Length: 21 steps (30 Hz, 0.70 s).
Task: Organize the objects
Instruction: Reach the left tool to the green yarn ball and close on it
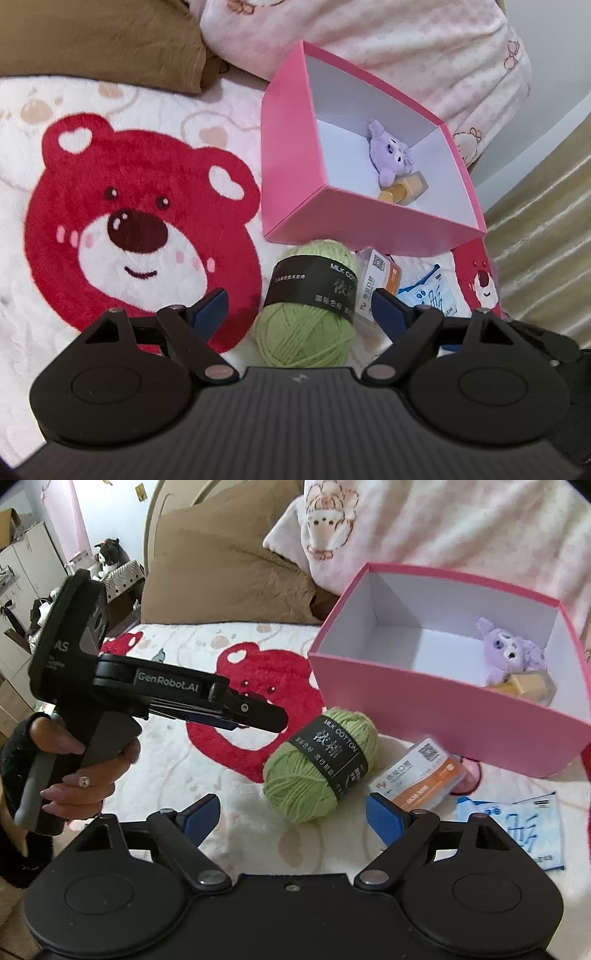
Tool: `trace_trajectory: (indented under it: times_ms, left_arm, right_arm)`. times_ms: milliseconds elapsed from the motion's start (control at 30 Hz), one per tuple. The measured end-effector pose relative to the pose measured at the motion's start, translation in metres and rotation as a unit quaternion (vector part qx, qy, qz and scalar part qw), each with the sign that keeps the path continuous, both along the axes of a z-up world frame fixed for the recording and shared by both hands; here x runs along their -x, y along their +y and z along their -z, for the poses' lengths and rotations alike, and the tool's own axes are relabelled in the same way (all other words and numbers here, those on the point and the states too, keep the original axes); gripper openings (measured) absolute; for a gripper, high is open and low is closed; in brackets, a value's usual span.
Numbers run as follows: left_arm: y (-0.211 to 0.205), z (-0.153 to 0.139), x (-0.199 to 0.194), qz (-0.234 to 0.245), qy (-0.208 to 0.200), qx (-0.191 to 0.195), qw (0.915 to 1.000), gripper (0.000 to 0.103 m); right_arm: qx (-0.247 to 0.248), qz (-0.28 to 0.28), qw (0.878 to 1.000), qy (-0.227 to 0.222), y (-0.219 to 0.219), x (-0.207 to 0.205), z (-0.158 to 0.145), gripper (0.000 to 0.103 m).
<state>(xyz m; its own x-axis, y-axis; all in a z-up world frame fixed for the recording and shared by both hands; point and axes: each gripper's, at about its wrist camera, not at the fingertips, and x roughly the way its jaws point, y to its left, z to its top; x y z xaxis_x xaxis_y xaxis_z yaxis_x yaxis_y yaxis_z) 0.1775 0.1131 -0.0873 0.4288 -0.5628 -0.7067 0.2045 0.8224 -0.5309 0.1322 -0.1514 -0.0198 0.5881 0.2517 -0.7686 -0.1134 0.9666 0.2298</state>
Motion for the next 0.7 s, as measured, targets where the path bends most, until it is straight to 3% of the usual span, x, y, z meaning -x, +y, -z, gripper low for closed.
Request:
trace_trajectory:
  times_ms: [133,233,500,600,700]
  left_arm:
    - [0.001,0.010,-0.003,0.001,-0.015,0.015,0.9998,0.078]
    - [-0.004,0.018,-0.004,0.007,-0.017,0.004,0.9998,0.075]
    - [-0.014,0.033,-0.010,0.027,-0.009,0.002,0.9996,0.066]
    - [-0.015,0.040,-0.012,0.037,0.017,0.034,0.9986,0.056]
    - [-0.007,0.056,-0.017,0.023,0.087,0.109,0.9899,0.054]
  right_arm:
    - [-0.016,0.005,1.000,0.015,0.005,-0.013,0.023,0.089]
    - [-0.026,0.004,0.999,0.024,0.009,-0.020,0.037,0.089]
    - [-0.015,0.001,1.000,0.014,0.022,-0.025,0.058,0.088]
    - [0.001,0.000,1.000,0.008,0.026,-0.028,0.063,0.088]
    - [0.012,0.010,1.000,0.014,0.028,-0.031,0.069,0.090]
